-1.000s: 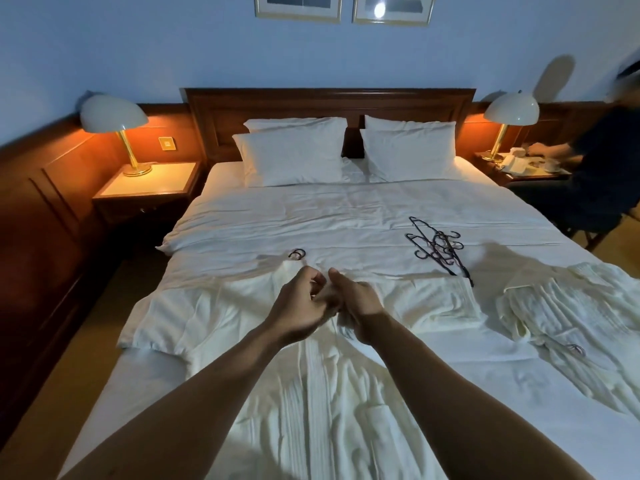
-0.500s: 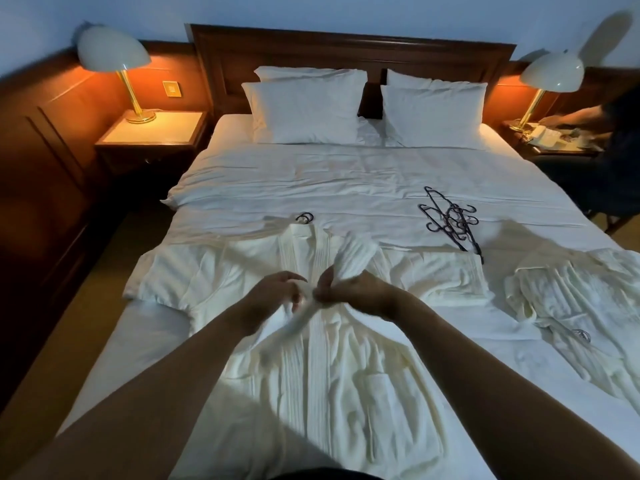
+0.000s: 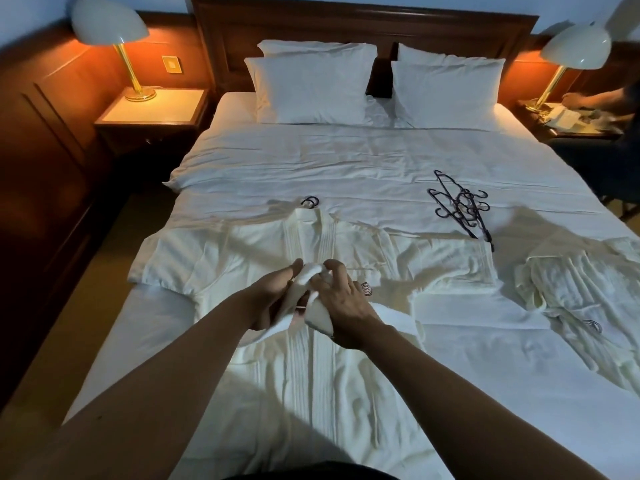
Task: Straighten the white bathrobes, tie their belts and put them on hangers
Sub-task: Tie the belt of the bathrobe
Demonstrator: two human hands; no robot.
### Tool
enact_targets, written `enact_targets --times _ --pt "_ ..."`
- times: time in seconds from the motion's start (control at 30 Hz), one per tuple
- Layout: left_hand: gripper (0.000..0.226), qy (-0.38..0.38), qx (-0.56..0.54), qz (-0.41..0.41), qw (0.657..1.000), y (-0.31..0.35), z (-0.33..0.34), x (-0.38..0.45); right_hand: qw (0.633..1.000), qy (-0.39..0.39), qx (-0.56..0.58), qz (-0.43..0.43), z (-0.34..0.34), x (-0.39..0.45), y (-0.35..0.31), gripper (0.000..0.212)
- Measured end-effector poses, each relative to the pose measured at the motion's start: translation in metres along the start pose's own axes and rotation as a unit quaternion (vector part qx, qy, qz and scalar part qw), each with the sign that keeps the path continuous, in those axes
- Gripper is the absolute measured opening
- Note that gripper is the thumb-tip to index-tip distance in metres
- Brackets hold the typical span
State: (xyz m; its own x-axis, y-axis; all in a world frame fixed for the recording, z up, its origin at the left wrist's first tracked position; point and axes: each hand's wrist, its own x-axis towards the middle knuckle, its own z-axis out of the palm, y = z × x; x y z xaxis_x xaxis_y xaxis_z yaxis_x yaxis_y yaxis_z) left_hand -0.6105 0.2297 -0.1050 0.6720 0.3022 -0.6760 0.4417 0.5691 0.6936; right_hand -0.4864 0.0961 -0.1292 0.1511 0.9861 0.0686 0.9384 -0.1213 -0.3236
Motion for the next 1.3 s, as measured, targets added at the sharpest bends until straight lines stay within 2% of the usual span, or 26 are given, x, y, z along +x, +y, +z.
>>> enact_targets --times 0.07,0.13,0.17,0.2,0.23,0.27,0.37,0.43,0.5,0.57,0.63,0.67,0.73,0.8,0.87,0.97,1.03,1.1,1.2,1.23,1.3 --pt "0.048 0.05 -0.017 0.018 0.998 -0.008 -0.004 0.01 0.999 0.002 0.048 -0.013 0.002 -0.003 0.0 0.041" --pt "0.043 0.096 -0.001 0.042 0.994 -0.018 -0.006 0.02 0.98 0.031 0.196 0.032 0.011 -0.006 0.003 0.017" --pt "0.041 0.114 0.001 0.05 0.992 -0.024 -0.006 0.026 0.95 0.051 0.298 0.082 0.019 -0.007 0.006 0.016" --pt "0.039 0.13 -0.005 0.053 0.99 -0.028 -0.005 0.031 0.913 0.084 0.379 0.124 0.027 -0.008 0.01 0.026" --pt "0.037 0.15 -0.013 0.052 0.987 -0.034 -0.005 0.035 0.886 0.117 0.419 0.16 0.041 -0.011 0.016 0.038" --pt "0.035 0.175 -0.002 0.051 0.983 -0.039 -0.006 0.039 0.866 0.144 0.442 0.187 0.051 -0.015 0.021 0.041" --pt "0.035 0.245 0.08 0.018 0.966 -0.066 -0.023 0.059 0.827 0.187 0.454 0.273 0.082 -0.03 0.038 0.035" --pt "0.041 0.266 0.081 -0.021 0.96 -0.091 -0.041 0.075 0.818 0.19 0.432 0.328 0.093 -0.044 0.044 0.034" --pt "0.045 0.299 0.065 -0.05 0.951 -0.113 -0.057 0.093 0.772 0.188 0.425 0.434 0.108 -0.048 0.061 0.026" --pt "0.036 0.348 0.132 -0.05 0.927 -0.124 -0.077 0.102 0.712 0.154 0.359 0.584 0.115 -0.059 0.084 0.039" --pt "0.034 0.394 0.153 -0.056 0.905 -0.136 -0.104 0.114 0.684 0.115 0.29 0.659 0.121 -0.073 0.112 0.055" --pt "0.034 0.406 0.145 -0.062 0.9 -0.14 -0.113 0.119 0.689 0.099 0.263 0.668 0.122 -0.078 0.122 0.059" --pt "0.041 0.426 0.138 -0.051 0.893 -0.155 -0.132 0.137 0.729 0.077 0.241 0.636 0.121 -0.08 0.124 0.061" --pt "0.043 0.412 0.112 -0.032 0.904 -0.145 -0.111 0.133 0.749 0.085 0.301 0.584 0.121 -0.071 0.109 0.051" --pt "0.044 0.362 0.08 -0.018 0.929 -0.144 -0.094 0.139 0.779 0.072 0.338 0.523 0.129 -0.06 0.096 0.038" --pt "0.061 0.319 0.106 -0.038 0.941 -0.152 -0.086 0.155 0.84 0.02 0.271 0.471 0.152 -0.045 0.087 0.031" --pt "0.068 0.328 0.118 -0.068 0.935 -0.153 -0.087 0.164 0.865 -0.009 0.22 0.45 0.165 -0.037 0.088 0.017" --pt "0.056 0.355 0.062 -0.089 0.928 -0.154 -0.089 0.169 0.887 -0.031 0.16 0.433 0.168 -0.036 0.087 0.012" --pt "0.036 0.344 -0.004 -0.107 0.933 -0.148 -0.088 0.172 0.937 0.041 0.016 0.347 0.168 -0.032 0.089 0.021" --pt "0.032 0.337 0.001 -0.091 0.937 -0.148 -0.087 0.173 0.951 0.071 0.001 0.301 0.167 -0.029 0.089 0.025" --pt "0.024 0.312 0.066 -0.041 0.947 -0.143 -0.08 0.169 0.973 0.088 0.044 0.207 0.165 -0.021 0.086 0.03"
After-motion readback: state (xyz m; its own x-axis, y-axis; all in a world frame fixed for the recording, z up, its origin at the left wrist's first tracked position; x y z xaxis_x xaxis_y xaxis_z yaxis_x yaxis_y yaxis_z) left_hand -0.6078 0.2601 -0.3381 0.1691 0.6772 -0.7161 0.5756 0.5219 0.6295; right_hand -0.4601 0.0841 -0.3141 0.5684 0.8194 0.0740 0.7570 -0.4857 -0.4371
